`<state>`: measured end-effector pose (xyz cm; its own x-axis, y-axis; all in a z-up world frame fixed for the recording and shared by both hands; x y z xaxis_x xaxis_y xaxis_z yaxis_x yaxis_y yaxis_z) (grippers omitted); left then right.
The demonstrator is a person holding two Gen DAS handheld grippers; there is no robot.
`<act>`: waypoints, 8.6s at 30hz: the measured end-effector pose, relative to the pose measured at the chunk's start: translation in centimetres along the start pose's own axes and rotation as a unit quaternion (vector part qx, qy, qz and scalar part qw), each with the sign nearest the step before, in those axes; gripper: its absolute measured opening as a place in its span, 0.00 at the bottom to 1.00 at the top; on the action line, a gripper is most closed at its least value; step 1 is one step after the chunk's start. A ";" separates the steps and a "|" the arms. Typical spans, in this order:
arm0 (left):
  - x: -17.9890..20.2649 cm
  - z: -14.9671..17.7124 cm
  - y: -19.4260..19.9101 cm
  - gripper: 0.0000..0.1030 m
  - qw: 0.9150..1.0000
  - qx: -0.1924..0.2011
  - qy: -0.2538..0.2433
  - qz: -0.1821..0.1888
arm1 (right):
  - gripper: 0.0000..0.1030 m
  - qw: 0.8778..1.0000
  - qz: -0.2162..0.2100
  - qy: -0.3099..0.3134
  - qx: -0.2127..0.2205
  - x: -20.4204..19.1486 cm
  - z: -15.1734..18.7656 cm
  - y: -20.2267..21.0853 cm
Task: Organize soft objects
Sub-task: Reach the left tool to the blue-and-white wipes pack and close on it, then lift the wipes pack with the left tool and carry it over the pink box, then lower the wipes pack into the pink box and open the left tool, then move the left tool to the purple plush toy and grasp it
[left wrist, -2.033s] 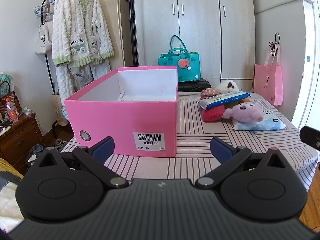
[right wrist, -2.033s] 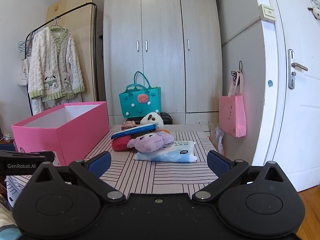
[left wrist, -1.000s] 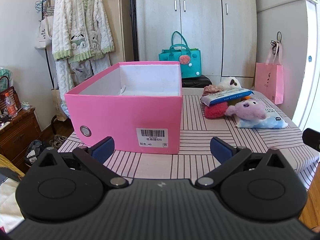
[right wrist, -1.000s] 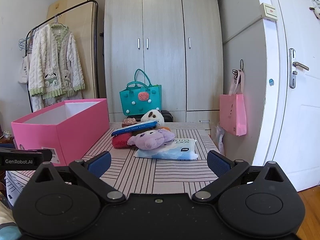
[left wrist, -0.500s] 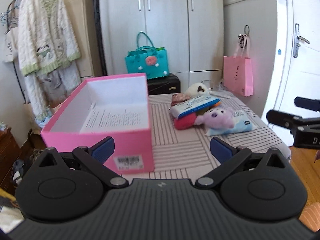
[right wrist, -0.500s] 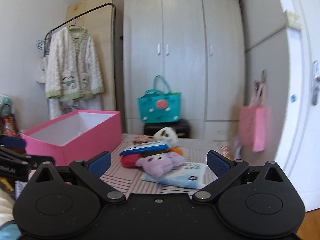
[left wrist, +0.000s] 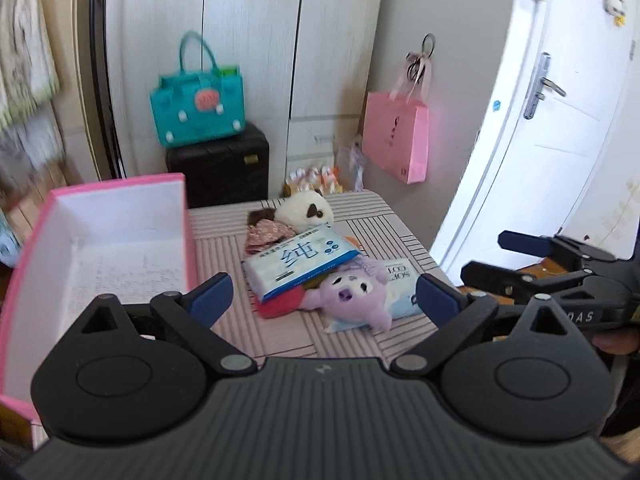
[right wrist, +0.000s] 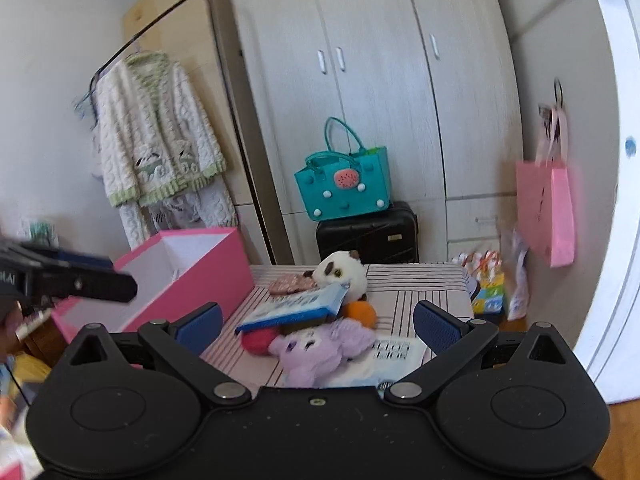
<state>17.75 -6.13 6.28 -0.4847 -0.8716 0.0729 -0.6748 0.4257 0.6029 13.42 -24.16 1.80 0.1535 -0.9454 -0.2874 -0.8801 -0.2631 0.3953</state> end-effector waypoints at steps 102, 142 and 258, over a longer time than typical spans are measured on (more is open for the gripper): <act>-14.5 -2.5 0.0 0.18 0.991 -0.101 0.075 -0.042 | 0.26 0.976 -0.095 0.058 -0.186 -13.5 -5.2 -11.6; -25.9 -1.0 -8.0 0.08 0.985 -0.161 0.044 -0.053 | 0.11 0.962 -0.046 0.117 -0.244 -20.5 -2.8 -29.0; 2.6 6.9 -14.6 0.54 0.992 -0.034 0.121 0.030 | 0.68 0.935 -0.184 0.030 -0.300 5.0 1.9 -18.2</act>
<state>22.49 -12.92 -7.81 -0.3690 -0.8816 0.2944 -0.6050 0.4683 0.6439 29.34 -23.70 -8.51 0.4368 -0.7736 -0.4590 -0.3541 -0.6169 0.7029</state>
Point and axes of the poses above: each gripper's, at about its wrist camera, not at the fingertips, and y roughly against the way its jaws point, x to its right, z to its underside, the point moved 7 cm from there along -y, roughly the way its jaws point, and after that the axes turned 5 degrees about -y, right-handed, at the moved point
